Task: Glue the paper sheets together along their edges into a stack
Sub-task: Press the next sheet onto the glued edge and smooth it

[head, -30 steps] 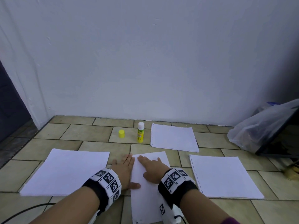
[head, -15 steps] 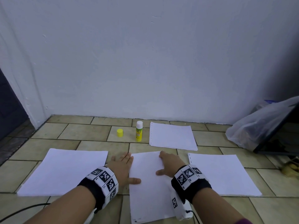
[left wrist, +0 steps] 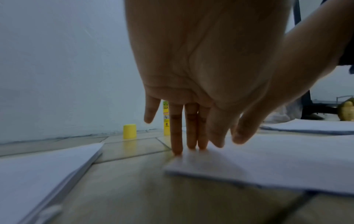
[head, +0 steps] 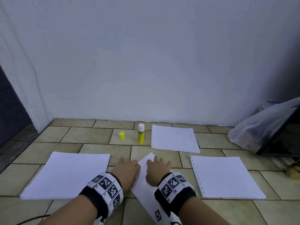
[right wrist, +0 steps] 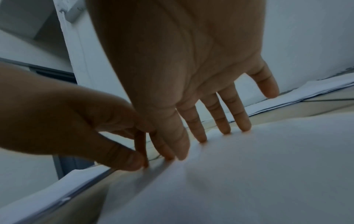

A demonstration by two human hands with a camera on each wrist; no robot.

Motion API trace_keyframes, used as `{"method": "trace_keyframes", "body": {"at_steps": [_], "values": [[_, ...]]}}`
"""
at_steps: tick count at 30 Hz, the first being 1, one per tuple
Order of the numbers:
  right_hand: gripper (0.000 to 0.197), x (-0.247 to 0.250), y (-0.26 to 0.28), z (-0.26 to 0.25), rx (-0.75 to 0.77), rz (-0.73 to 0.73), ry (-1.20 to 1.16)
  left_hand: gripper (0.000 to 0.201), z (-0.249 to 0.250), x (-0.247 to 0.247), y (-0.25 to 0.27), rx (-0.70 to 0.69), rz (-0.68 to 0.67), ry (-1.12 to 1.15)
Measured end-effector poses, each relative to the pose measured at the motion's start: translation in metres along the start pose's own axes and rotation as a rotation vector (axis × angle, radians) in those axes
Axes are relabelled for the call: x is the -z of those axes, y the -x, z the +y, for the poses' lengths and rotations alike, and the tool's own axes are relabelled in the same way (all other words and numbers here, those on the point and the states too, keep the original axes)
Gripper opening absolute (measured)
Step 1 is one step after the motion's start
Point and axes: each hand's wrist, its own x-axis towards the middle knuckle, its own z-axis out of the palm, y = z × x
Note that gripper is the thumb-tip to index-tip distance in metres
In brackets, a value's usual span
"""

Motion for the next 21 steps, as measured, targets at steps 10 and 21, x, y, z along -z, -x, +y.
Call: {"method": "trace_keyframes", "body": {"at_steps": [10,21], "values": [[0.072,-0.015,0.008,-0.025,0.178,-0.036,-0.158,0.088,-0.005,-0.024,0.0,0.112,-0.087,0.078],[0.065,-0.01,-0.004,0.013,0.225,-0.191,-0.131,0.089,-0.009,-0.025,0.005,0.132,-0.2,0.093]]}}
